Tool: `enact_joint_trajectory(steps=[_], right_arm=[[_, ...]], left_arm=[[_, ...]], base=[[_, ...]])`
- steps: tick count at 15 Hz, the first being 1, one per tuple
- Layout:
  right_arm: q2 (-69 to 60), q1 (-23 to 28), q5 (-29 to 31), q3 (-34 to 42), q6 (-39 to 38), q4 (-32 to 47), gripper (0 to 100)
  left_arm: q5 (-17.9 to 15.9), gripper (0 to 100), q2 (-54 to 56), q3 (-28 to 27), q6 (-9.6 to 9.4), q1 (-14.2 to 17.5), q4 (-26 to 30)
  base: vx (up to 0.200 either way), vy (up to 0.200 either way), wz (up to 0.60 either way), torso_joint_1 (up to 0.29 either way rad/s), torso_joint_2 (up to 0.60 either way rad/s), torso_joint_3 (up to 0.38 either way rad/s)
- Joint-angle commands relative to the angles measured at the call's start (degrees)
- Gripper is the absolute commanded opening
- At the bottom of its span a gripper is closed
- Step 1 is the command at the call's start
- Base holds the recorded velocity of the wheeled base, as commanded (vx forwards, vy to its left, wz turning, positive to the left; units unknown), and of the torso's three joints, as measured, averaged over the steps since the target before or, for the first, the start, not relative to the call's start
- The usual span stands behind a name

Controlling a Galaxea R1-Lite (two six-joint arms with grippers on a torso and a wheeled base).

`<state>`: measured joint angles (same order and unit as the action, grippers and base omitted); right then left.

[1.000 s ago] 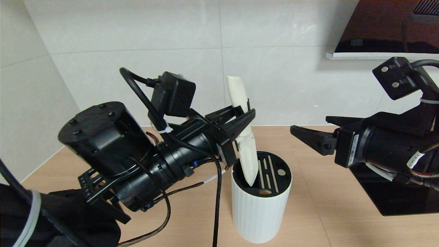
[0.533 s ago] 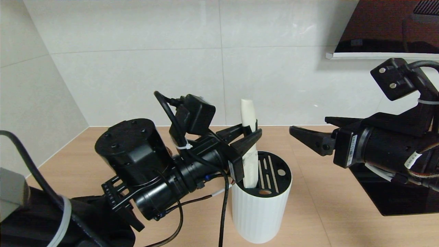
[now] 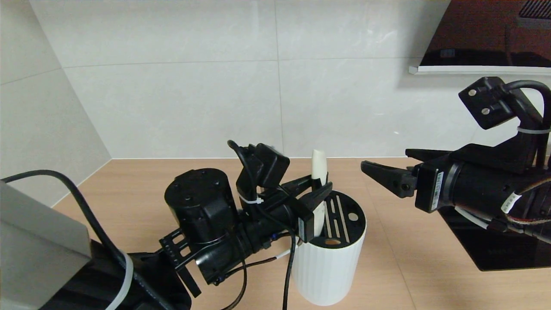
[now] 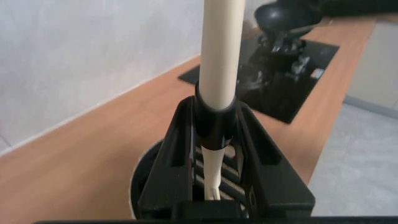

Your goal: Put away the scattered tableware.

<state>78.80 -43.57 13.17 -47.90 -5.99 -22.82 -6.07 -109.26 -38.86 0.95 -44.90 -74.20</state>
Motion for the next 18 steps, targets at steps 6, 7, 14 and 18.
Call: enact_joint_trajectory(steps=[6,7,14,18], right_arm=[[0.6,0.0,0.0,0.1,0.0,0.0,100],[0.6,0.0,0.0,0.1,0.0,0.0,100],[0.6,0.0,0.0,0.1,0.0,0.0,100],[0.8,0.0,0.0,0.1,0.0,0.0,100]], left_arm=[[3.5,0,-4.4,-0.2,-0.07,-1.6,-4.1],[3.6,0,-4.2,-0.3,-0.07,-1.6,-4.2],[5.1,0,1.6,-1.2,0.02,-2.4,-4.0],[5.2,0,2.3,-0.6,0.1,-3.4,-3.4]], base=[[0.0,0.0,0.0,0.0,0.0,0.0],[0.0,0.0,0.0,0.0,0.0,0.0],[0.0,0.0,0.0,0.0,0.0,0.0],[0.0,0.0,0.0,0.0,0.0,0.0]])
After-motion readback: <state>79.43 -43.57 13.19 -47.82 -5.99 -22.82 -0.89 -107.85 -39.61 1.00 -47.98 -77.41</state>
